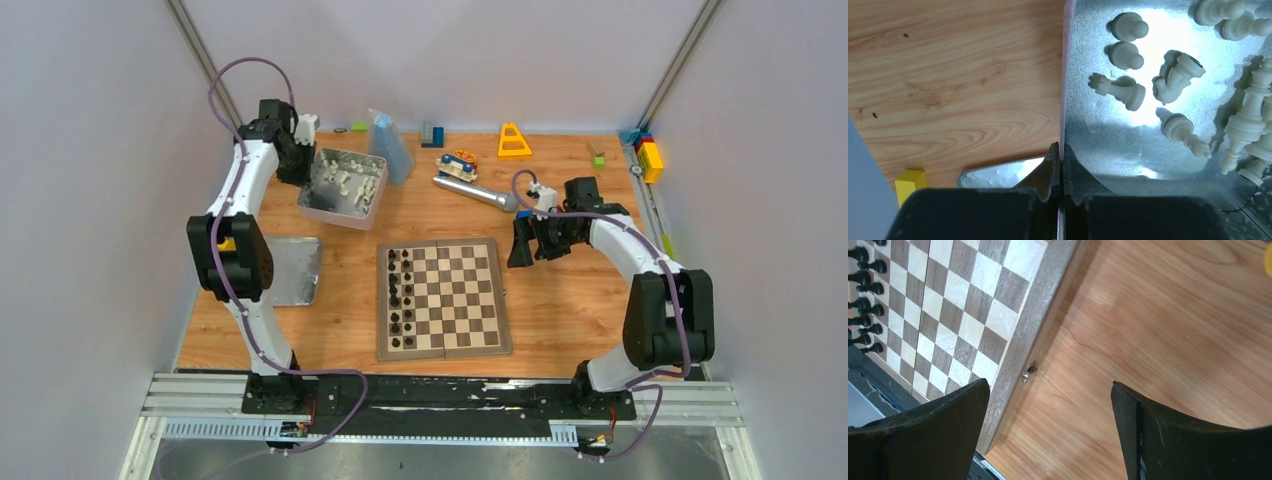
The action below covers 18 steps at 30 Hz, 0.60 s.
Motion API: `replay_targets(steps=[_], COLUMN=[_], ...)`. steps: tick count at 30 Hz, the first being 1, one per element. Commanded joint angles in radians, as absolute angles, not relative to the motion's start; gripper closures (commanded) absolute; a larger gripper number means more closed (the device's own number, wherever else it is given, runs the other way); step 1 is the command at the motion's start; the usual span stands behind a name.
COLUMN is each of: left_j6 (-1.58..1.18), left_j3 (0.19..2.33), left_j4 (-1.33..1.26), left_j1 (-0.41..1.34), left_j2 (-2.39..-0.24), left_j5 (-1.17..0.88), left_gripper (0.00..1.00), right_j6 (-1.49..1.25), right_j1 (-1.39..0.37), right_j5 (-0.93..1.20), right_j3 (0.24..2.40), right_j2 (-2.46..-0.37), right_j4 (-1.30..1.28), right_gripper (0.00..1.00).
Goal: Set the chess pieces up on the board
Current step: Pick up the storage box at the center of the board, then place the storage box at the center of the board.
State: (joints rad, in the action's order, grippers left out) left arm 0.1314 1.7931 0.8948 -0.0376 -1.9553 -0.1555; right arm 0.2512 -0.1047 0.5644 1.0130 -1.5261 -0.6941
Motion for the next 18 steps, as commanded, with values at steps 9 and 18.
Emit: replay_targets(steps=[9, 18], left_j6=[0.093, 0.090], left_j3=[1.978, 2.258], left_j4=[1.031, 1.085], left_j1=[0.299, 0.611], left_j2=[-1.897, -2.140], left_j5=[-0.174, -0.164], left_gripper=[1.00, 1.00], right_j6=[0.189, 0.186], right_j1=[0.225, 0.437], right_j5=[0.616, 0.615], right_j3=[1.090, 1.105], right_j2=[-1.412, -1.351], right_j4=[-0.716, -0.771], right_gripper=[0.07, 0.07])
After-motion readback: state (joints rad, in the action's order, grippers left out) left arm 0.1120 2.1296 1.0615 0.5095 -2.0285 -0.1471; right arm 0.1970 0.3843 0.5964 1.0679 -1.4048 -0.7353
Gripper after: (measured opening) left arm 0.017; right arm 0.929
